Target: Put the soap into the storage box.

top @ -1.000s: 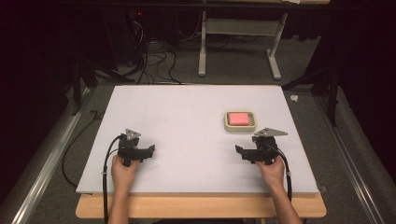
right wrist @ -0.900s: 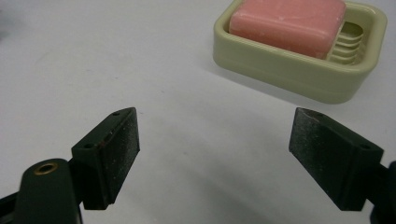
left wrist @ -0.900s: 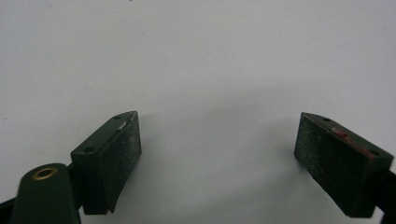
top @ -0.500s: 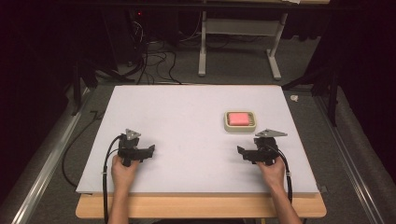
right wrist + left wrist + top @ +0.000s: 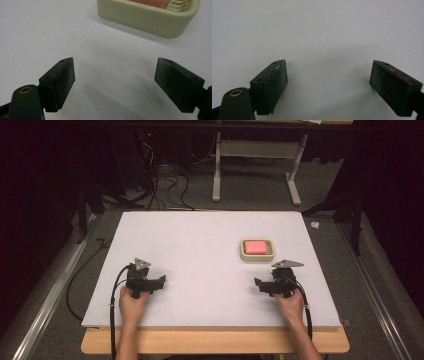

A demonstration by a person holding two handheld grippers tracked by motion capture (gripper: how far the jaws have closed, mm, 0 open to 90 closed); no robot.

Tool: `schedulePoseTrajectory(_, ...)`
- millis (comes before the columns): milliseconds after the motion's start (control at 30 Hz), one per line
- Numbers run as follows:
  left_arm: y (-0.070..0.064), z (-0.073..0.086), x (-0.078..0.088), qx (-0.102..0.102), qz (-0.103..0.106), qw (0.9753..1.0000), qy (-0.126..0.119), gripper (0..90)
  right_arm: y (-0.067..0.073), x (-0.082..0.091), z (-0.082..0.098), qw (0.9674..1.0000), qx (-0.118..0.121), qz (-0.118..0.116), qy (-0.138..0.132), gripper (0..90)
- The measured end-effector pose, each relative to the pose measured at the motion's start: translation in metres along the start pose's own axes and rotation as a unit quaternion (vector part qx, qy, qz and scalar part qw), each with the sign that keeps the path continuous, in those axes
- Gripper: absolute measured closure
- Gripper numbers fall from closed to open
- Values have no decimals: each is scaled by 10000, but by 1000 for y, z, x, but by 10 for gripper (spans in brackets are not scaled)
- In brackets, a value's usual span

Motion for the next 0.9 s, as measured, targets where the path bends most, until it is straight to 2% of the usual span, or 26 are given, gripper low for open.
schedulePoseTrajectory(567, 0, 0, 0, 1, 0, 10000, -1, 151, 1, -9, 6, 9996, 120, 189, 162, 165)
schedulePoseTrajectory(900, 0, 0, 0, -1, -2, 10000, -1, 151, 2, -12, 7, 9992, 260, 269, 116, 148)
Point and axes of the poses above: each handheld gripper's, and its own axes: x roughly backward along the jaws, z roughly out of its underside, y roughly to its left, the point moved 6 cm from there along -x, roughly forward along the jaws, and after that the axes turned 5 degrees about -x, right-handed, at the moved point
